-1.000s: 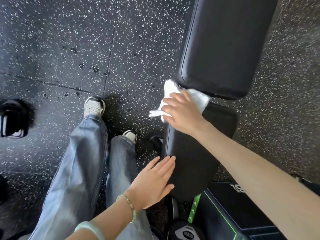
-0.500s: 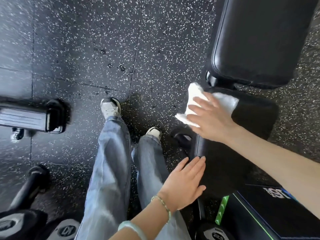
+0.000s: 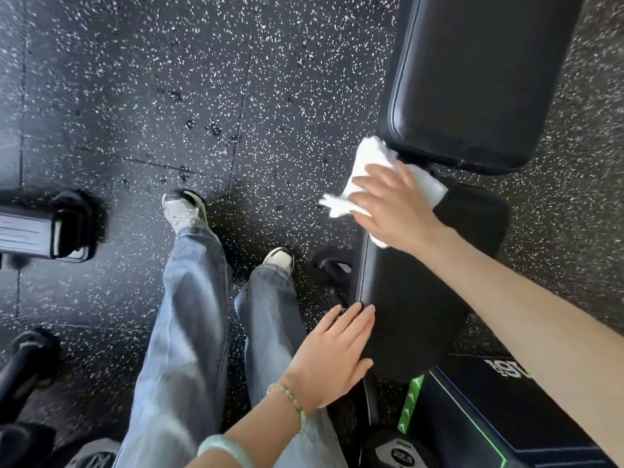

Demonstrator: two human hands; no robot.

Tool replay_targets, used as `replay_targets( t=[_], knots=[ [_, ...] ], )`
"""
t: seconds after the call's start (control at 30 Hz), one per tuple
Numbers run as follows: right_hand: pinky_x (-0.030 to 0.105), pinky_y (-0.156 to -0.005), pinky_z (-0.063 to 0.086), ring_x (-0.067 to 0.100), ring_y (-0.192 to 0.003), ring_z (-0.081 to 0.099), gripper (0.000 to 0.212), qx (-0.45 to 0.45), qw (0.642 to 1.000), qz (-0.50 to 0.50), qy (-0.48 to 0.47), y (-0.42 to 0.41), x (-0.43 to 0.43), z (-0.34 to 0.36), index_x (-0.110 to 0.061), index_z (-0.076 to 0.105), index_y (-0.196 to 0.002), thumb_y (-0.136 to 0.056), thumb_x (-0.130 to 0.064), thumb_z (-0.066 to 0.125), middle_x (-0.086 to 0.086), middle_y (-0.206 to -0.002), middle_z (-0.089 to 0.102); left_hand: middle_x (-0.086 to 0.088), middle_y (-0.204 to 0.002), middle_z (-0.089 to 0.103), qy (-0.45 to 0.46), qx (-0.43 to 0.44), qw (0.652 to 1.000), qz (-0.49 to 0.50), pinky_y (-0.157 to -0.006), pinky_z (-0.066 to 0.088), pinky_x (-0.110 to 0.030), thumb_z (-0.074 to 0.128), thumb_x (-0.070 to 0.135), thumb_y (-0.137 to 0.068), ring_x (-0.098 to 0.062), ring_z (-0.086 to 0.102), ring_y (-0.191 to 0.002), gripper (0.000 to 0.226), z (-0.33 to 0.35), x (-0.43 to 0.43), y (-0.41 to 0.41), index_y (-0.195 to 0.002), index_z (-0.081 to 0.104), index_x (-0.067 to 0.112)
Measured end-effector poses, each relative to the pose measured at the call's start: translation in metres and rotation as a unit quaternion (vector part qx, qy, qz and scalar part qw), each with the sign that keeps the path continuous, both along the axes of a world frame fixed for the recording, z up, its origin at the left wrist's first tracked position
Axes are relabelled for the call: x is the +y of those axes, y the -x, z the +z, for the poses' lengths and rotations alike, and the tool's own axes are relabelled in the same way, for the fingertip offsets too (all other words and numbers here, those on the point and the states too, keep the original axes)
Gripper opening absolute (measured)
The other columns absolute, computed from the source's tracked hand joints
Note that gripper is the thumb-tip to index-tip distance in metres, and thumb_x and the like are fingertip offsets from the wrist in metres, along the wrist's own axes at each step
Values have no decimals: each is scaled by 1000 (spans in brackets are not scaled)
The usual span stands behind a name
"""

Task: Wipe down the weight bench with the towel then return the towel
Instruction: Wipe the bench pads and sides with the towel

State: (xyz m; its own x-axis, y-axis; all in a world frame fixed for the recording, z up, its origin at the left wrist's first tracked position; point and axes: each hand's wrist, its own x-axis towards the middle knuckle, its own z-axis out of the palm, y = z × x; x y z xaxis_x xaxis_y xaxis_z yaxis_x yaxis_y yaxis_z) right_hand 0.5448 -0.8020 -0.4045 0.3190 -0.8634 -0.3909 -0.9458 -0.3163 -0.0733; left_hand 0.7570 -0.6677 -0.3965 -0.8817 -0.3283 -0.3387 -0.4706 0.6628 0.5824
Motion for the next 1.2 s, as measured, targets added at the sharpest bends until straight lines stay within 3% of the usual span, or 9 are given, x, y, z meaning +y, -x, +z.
replay_targets(
  t=[0.13,0.3,0.37,0.5,0.63,0.8,0.97,1.1,1.2],
  knots=[
    [50,-110,11,33,-113,56,15,-27,999,9,-28,-18,29,2,-17,75,-90,-77,-25,71,4,-100,70,-9,-148,41,-2,0,1000,-11,-111,25,-39,33,46,-93,-21,38,-136,62,-2,-3,2,-138,48,6],
    [42,-117,-10,21,-107,60,34,-8,988,108,-105,-37,95,10,-22,73,-83,-84,-25,39,-5,-93,69,-8,-141,51,0,14,999,-33,-112,29,-42,34,47,-93,-22,45,-131,61,-3,1,-6,-135,53,8],
    [41,-118,-6,21,-110,59,33,-12,990,114,-87,-29,88,7,-21,72,-85,-84,-27,40,-4,-97,68,-9,-144,47,4,14,999,-32,-110,25,-41,36,47,-92,-21,43,-132,62,-3,1,-9,-137,51,7],
    [47,-110,13,30,-114,57,17,-20,999,48,-15,-9,26,-1,-14,74,-90,-78,-26,69,6,-107,69,-9,-148,42,2,6,1000,-28,-109,23,-40,34,45,-93,-21,37,-136,62,-7,-11,-6,-140,46,6],
    [49,-108,12,31,-121,48,27,-20,998,-50,-28,1,-10,-8,-12,72,-102,-91,-31,56,6,-114,66,-12,-154,31,-8,1,1000,-28,-112,21,-41,35,44,-95,-23,29,-142,62,-9,-21,-4,-143,39,5],
    [52,-106,18,30,-127,37,23,-30,992,-107,63,-17,36,-12,-17,69,-98,-83,-24,54,4,-128,57,-11,-155,28,-3,-18,1000,-21,-114,29,-42,35,45,-95,-23,30,-141,65,-10,-28,-3,-146,34,5],
    [49,-103,22,30,-125,37,23,-5,997,-72,10,-39,99,2,-12,69,-98,-75,-11,70,9,-128,58,-7,-159,-10,-15,-126,981,-148,-119,0,-43,22,45,-102,-22,-4,-147,66,2,-45,-20,-152,-4,9],
    [39,-74,39,29,-94,56,11,18,996,-71,-60,-56,84,47,-17,69,-76,-67,-13,74,1,-92,65,-10,-161,-2,31,-208,969,-127,-119,1,-42,23,43,-103,-23,-4,-147,65,45,-80,-51,-152,3,7],
    [40,-81,37,28,-104,49,22,-9,980,-155,-123,-69,57,100,-20,67,-102,-86,-18,53,1,-106,63,-8,-161,-2,31,-250,966,-53,-118,0,-40,24,42,-103,-21,-4,-147,63,95,-111,-66,-152,5,8]
  ],
)
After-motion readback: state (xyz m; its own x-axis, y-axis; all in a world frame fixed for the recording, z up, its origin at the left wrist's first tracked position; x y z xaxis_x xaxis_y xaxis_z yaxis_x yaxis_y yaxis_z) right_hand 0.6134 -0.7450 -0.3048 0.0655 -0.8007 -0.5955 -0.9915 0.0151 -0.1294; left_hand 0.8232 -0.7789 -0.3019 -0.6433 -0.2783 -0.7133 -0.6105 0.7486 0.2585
